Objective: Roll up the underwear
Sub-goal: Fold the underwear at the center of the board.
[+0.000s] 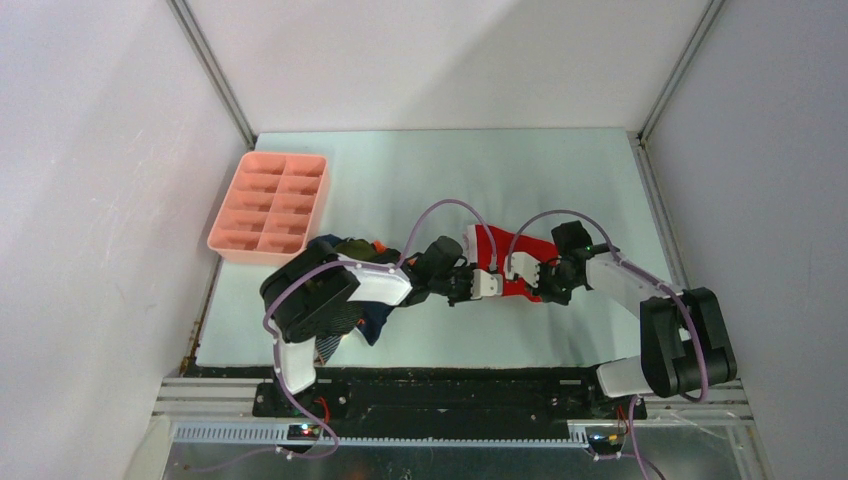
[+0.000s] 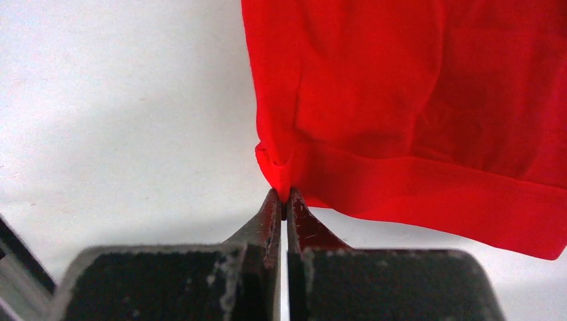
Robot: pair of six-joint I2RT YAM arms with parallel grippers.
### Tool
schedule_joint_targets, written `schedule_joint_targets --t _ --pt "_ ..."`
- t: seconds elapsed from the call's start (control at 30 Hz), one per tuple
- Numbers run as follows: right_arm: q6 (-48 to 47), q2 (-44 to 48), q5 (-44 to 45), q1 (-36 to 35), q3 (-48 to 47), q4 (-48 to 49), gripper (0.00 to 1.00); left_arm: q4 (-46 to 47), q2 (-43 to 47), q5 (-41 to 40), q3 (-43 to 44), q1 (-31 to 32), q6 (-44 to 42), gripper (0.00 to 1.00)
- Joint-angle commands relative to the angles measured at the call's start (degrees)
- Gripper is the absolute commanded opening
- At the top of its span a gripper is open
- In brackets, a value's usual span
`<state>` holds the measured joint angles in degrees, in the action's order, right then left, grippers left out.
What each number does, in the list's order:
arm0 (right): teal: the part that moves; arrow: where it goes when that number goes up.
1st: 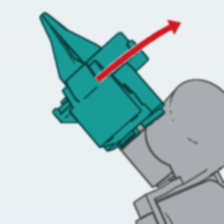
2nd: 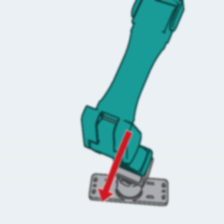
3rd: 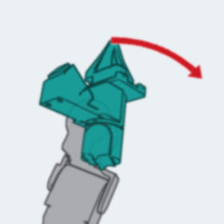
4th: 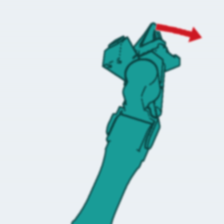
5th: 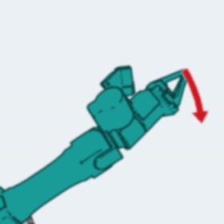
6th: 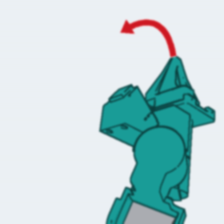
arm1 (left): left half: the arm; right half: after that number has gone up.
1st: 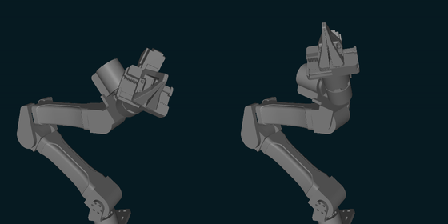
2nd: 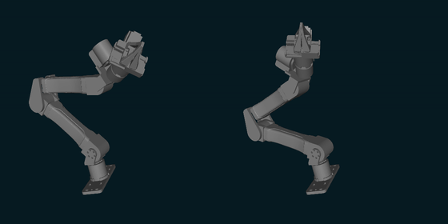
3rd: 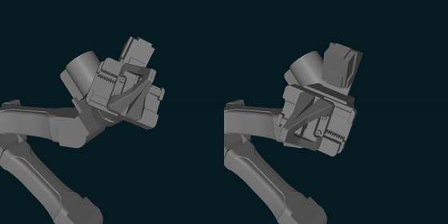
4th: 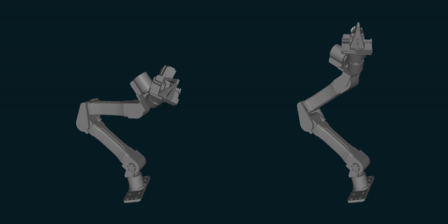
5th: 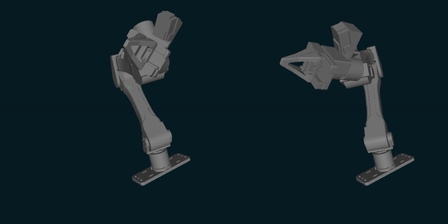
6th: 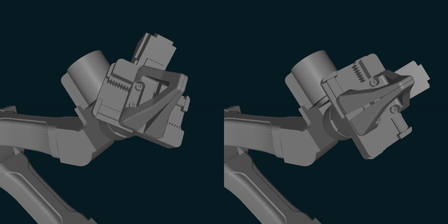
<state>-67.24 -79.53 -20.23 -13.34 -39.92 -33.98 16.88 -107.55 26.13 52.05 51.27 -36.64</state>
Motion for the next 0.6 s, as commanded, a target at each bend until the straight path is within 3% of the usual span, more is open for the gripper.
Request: schedule_joint_targets --t 0.0,0.3,0.57 --pt "-1.55 2.79 -7.21 0.2 0.03 -7.84 0.0 -10.78 4.48 3.4 -1.19 -1.4 -1.7 0.0" --pt "1.2 -0.62 -16.9 1.96 -9.4 -25.73 0.0 -33.58 6.59 13.02 9.98 -1.92 -6.86 0.0" --pt "0.24 -9.26 -21.92 7.68 -16.08 -37.31 0.0 -42.33 1.49 13.34 19.96 -3.58 -8.8 0.0"
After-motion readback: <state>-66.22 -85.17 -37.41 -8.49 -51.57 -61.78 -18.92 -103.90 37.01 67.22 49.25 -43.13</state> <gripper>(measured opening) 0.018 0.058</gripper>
